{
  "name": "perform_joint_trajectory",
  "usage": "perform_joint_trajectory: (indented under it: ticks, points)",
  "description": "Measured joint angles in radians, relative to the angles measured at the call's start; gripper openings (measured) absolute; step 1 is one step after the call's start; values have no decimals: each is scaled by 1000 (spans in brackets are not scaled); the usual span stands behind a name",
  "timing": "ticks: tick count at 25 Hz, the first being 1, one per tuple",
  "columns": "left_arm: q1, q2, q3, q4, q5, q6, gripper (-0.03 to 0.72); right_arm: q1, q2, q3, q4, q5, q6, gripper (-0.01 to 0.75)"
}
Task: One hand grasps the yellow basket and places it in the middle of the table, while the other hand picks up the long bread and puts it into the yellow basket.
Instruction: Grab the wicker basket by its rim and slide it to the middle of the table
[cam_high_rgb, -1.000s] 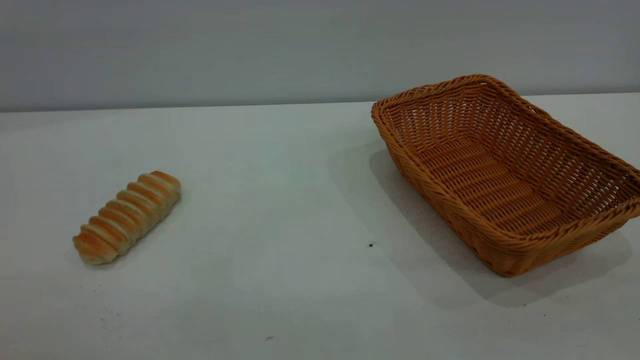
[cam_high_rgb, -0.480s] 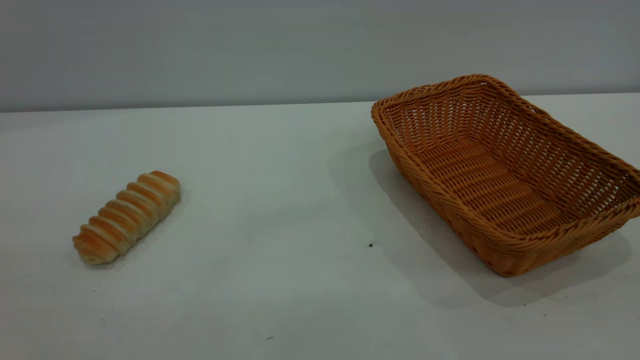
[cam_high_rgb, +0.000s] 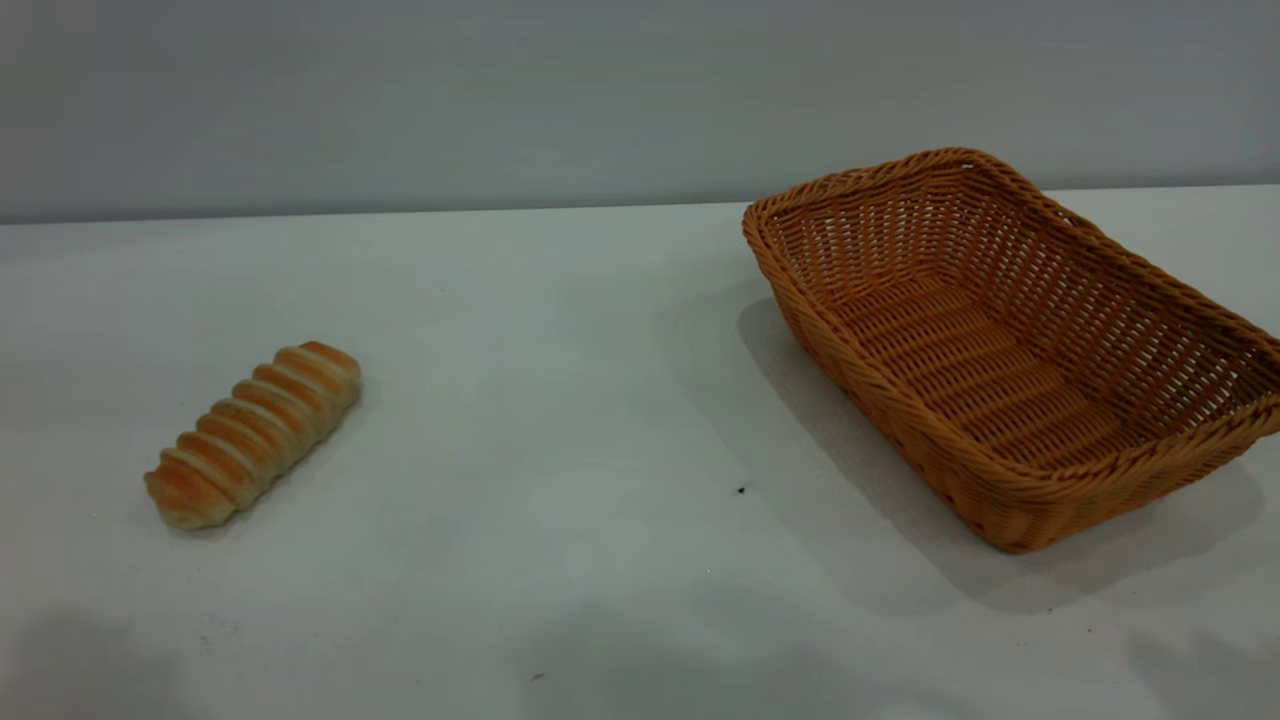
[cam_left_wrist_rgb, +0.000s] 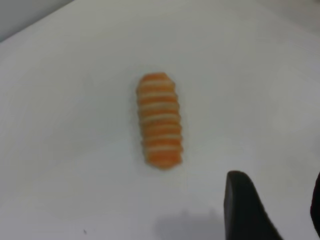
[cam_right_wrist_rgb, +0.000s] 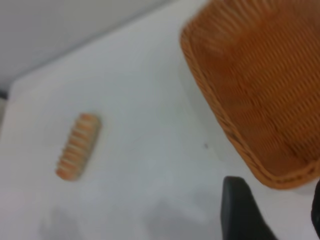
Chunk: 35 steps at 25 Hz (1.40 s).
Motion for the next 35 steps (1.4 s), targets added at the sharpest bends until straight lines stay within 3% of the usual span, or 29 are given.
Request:
perform_joint_trajectory:
  ticks: [8,20,28,35]
  points:
    - [-1,143,-107,-6,-172,48,383,0,243,0,25,-34,-57,470]
    - [-71,396,-155,-23,-319,106,383,0,443,-1,134,-96,-89,481]
    - [-72,441,-178,-25,-366,108,383,0,594,-3,207,-124,-142,481]
    - [-72,466,-183,-25,-386,109,372,0,664,-23,148,-172,-124,473]
